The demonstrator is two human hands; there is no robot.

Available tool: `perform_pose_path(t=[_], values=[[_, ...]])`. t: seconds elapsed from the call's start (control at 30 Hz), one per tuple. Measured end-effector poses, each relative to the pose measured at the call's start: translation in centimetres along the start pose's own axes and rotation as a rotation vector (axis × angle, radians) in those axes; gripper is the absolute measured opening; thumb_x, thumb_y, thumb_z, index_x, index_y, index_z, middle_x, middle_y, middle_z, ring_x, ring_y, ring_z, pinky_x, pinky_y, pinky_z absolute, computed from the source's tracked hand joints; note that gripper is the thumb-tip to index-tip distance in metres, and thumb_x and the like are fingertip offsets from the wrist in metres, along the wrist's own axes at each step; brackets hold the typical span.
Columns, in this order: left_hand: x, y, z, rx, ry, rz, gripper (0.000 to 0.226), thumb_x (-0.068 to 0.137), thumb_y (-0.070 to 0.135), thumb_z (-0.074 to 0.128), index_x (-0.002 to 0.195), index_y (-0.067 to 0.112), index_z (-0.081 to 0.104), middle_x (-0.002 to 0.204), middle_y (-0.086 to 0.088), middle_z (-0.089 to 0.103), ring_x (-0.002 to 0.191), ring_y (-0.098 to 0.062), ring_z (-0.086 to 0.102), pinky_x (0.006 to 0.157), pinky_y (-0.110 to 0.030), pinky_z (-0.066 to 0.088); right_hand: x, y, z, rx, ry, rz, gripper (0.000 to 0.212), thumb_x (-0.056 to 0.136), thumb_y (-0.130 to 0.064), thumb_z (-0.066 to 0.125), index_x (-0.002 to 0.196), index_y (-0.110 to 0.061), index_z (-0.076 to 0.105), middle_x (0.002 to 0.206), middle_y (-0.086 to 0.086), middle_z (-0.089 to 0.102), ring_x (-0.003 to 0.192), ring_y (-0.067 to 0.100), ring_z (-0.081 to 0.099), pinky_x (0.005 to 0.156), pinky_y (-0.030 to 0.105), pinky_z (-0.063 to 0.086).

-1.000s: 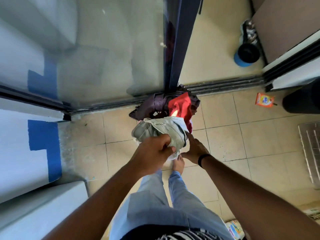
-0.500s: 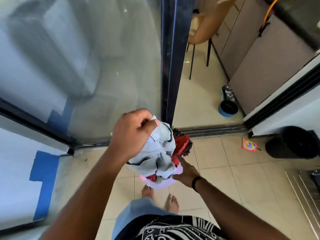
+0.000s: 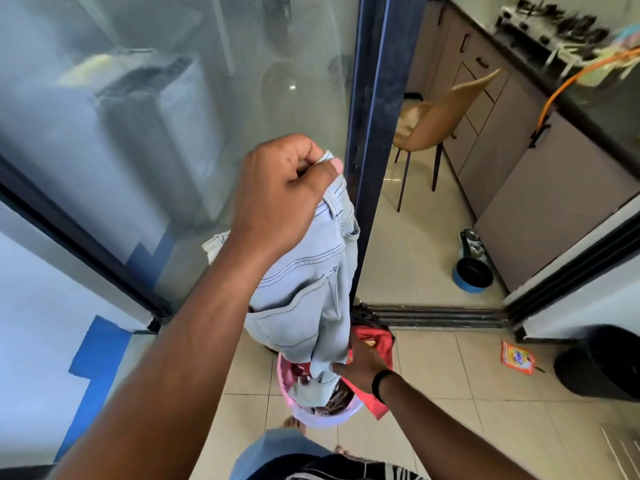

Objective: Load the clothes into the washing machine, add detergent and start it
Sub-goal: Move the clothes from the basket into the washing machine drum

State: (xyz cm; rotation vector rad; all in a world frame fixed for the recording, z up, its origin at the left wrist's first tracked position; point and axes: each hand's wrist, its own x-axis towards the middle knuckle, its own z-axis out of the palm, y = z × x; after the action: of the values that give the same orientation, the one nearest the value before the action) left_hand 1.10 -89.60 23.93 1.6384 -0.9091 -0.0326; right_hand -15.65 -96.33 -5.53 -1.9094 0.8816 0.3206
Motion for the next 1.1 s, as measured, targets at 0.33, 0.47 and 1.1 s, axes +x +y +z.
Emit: perform_pose_path(t=[0.33,0.47,1.1], values=[[2.6,3.2,-0.3,-0.188,0.065,0.065,0.024,0.088,0.016,0.069,0.066,0.017,0.059,0.054,0.004,0.050,0.049,-0.006,0.039,0.052,-0.023,0.033,1.3,0.9,-1.1,0.108,0.064,0.050,0.041,0.085,-0.025,0.073,0.124,-0.022,0.062,0.112,0.001,0.069,0.107,0.022,0.064,0.090,0.032,0.052],[3.0,0.9,0.0,-0.099,0.049,-0.006,0.022,0.090,0.028,0.066,0.070,0.021,0.059,0.054,0.007,0.055,0.044,-0.004,0.042,0.051,-0.025,0.036,1.4,-0.2,-1.9,0.116,0.111,0.009,0.016,0.091,-0.022,0.063,0.105,-0.017,0.064,0.099,0.003,0.069,0.091,0.021,0.063,0.070,0.024,0.047],[-8.7,-11.4,0.1,-0.227,-0.321,-0.425,0.118,0.044,0.038,0.099,0.142,0.026,0.034,0.132,0.016,0.061,0.122,-0.004,0.060,0.099,-0.033,0.054,-5.1,-20.6,-12.4,0.520,0.379,-0.400,0.031,0.075,-0.029,0.064,0.083,0.000,0.069,0.081,0.026,0.071,0.067,0.041,0.071,0.053,0.051,0.060]])
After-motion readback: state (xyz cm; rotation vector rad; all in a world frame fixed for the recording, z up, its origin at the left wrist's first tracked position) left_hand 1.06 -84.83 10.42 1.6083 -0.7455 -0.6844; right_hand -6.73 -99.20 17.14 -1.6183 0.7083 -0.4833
